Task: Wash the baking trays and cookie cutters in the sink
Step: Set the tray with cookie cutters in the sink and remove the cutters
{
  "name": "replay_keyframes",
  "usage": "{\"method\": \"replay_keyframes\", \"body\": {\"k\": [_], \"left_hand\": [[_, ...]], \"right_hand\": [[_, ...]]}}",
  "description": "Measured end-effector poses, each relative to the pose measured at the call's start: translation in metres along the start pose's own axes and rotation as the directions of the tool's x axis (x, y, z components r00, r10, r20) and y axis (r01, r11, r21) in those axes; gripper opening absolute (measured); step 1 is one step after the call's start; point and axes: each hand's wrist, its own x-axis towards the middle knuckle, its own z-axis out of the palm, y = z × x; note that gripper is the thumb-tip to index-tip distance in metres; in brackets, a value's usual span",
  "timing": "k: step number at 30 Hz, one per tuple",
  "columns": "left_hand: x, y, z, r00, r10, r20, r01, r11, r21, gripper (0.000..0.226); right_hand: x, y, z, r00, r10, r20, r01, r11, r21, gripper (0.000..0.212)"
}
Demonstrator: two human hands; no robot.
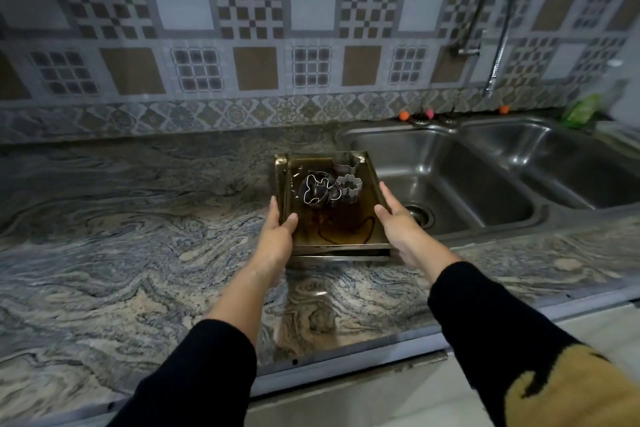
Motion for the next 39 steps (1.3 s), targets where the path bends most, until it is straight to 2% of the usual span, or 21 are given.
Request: {"method": "replay_keyframes", "body": {"k": [9, 20, 24, 30, 36, 39], "left_hand": [[0.006, 0.015, 0.121, 0.992, 0.074, 0.104, -0.076, 0.997, 0.011, 0.064], [0.024, 0.01, 0.352, 0.969, 0.102, 0.223, -0.101, 0.995, -0.014, 0.06], [0.034, 0.011, 0.423, 0.964, 0.066, 0.257, -0.063, 0.998, -0.02, 0.063], [0.074, 0.015, 0.509, 0.947, 0.046, 0.317, -0.039, 0.999, -0.026, 0.059], [0.132, 0.016, 0.581, 0.924, 0.079, 0.373, -0.074, 0.997, -0.026, 0.045], [0.163, 0.016, 0.606, 0.942, 0.03, 0.333, -0.029, 1.0, -0.007, 0.041]], "right_hand": [[0.017, 0.033, -0.12, 0.983, -0.016, -0.185, 0.009, 0.999, -0.036, 0.047], [0.055, 0.088, -0.339, 0.951, -0.023, -0.307, 0.029, 0.999, 0.013, 0.046], [0.075, 0.109, -0.404, 0.936, -0.008, -0.352, 0.024, 0.999, 0.042, 0.045], [0.119, 0.129, -0.478, 0.921, 0.043, -0.387, 0.004, 0.993, 0.119, 0.045], [0.187, 0.136, -0.542, 0.925, 0.064, -0.373, -0.04, 0.997, 0.071, 0.045], [0.226, 0.144, -0.559, 0.932, 0.106, -0.346, -0.075, 0.992, 0.103, 0.045]]}}
